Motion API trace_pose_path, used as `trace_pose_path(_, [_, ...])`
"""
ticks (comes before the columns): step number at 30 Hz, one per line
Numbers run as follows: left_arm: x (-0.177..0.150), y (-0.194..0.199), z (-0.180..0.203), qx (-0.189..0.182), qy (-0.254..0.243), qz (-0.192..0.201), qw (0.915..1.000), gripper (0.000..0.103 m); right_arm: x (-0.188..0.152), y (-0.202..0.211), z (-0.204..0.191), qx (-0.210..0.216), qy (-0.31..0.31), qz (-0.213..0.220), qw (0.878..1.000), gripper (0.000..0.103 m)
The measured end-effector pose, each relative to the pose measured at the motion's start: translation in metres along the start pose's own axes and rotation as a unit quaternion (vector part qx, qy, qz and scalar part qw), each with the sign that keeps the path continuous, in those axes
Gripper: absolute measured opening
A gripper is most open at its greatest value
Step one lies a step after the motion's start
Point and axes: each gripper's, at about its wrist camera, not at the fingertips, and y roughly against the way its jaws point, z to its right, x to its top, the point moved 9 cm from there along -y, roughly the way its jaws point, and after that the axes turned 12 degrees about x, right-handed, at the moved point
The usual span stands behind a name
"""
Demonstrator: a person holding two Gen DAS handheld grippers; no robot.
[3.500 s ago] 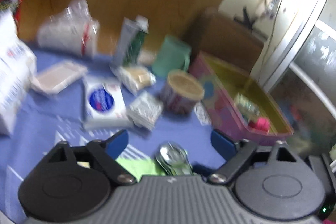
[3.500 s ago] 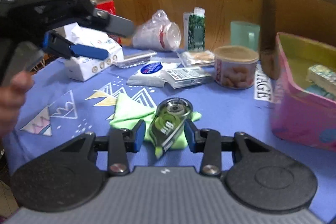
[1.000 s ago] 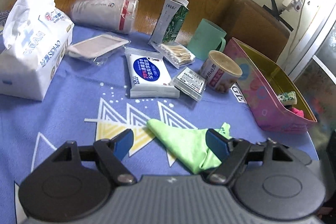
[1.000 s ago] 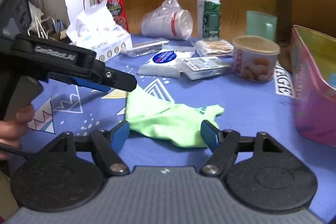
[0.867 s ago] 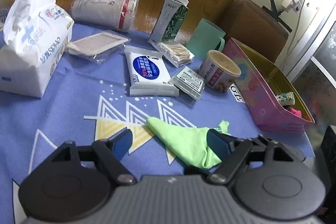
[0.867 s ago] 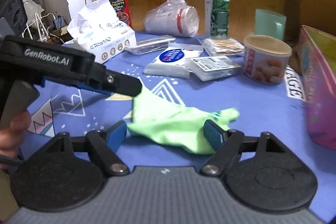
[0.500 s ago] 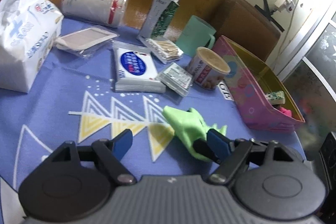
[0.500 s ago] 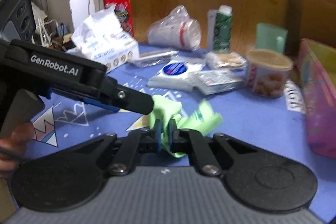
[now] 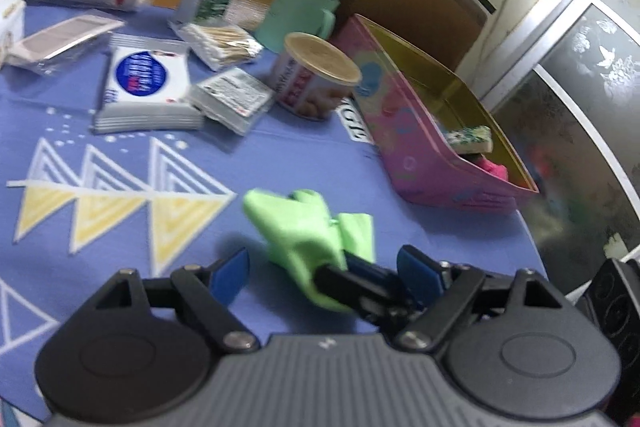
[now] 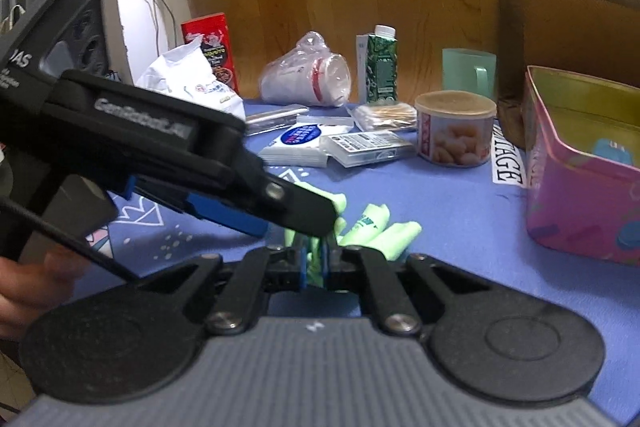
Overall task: Organize soft objects
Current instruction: 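Carry the green cloth into the pink tin and open the left tool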
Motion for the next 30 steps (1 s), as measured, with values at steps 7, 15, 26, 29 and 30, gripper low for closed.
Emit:
trace_pose_path(7, [0.004, -0.002, 0.022, -0.016, -0.006, -0.005, 0.9998, 0.046, 0.001, 0.010, 0.004, -0.003, 0.000, 0.016, 1.000, 0.010])
trace_pose_path(15, [0.032, 0.003, 0.070, -0.031, -0.050, 0.019, 0.9981, 0.041, 0.018, 0.041, 0.020, -0.044, 0.012, 0.074, 0.996, 0.009])
trace_pose_path(26, [0.095, -0.015, 0.183, -0.084, -0.141, 0.064, 0.9843, 0.041, 0.068, 0.110, 0.082, -0.176, 0.068, 0.178, 0.966, 0.009])
trace_pose_path(29, [0.101, -0.036, 0.204, -0.086, -0.152, 0.060, 0.9828, 0.042, 0.068, 0.118, 0.110, -0.210, 0.061, 0.181, 0.959, 0.009])
trace_pose_path(30, [0.102, -0.044, 0.208, -0.084, -0.152, 0.056, 0.9832, 0.043, 0.067, 0.120, 0.121, -0.219, 0.055, 0.180, 0.957, 0.009])
